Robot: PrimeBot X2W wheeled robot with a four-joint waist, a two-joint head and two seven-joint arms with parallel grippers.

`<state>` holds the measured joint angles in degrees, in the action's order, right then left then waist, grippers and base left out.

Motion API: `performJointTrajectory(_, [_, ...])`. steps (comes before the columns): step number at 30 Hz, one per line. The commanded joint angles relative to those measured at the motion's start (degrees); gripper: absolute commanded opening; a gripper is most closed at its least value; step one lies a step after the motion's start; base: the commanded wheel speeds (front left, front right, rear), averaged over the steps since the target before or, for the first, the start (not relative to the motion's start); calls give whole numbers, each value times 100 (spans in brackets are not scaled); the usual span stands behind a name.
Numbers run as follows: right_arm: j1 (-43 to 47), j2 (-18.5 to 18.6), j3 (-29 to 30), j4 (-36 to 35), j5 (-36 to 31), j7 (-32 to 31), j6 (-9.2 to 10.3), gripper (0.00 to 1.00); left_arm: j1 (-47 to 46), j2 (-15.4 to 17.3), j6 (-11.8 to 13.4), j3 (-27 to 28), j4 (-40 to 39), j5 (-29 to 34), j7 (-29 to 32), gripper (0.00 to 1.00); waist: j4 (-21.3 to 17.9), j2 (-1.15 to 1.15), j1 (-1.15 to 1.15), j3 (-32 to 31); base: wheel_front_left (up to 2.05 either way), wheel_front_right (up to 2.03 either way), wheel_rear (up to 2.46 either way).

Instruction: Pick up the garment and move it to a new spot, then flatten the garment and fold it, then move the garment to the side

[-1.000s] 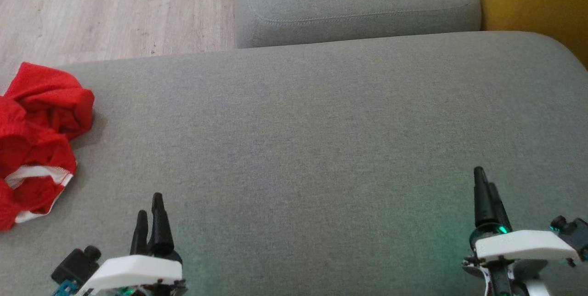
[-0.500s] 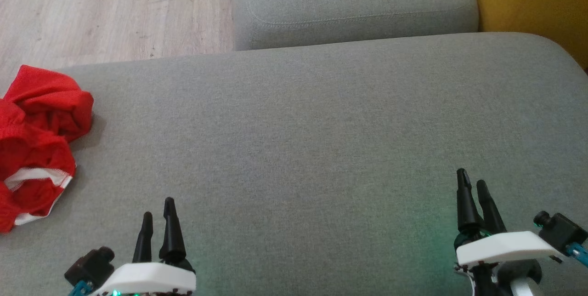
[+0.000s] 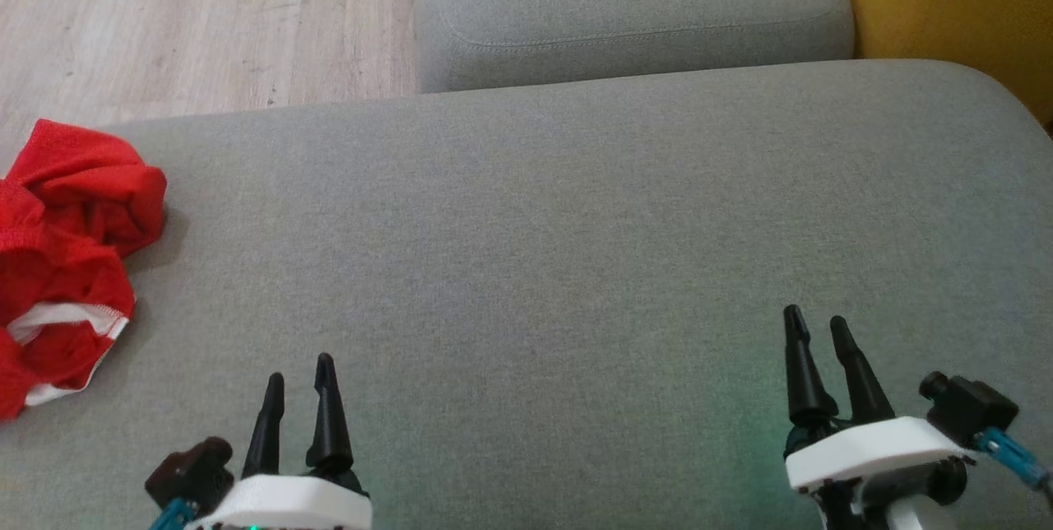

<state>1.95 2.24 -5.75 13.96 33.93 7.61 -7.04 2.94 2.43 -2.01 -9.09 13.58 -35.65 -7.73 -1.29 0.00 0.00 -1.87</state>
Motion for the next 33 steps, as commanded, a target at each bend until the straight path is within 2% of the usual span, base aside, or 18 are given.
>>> performJointTrajectory(1, [-189,46,-148,-198,-191,90,-31,100,-119,34,16,88,-161,194,-81,100,-1,0,0,-3,0,0,0])
performJointTrajectory(12, [-179,52,-315,-81,-1010,293,-36,100,-74,38,78,-26,14,953,-283,100,-7,0,0,-25,0,0,0])
performJointTrajectory(33, [-218,62,-523,-26,-2443,648,-43,100,-51,43,313,-154,294,2009,-636,100,-34,0,0,-81,0,0,0])
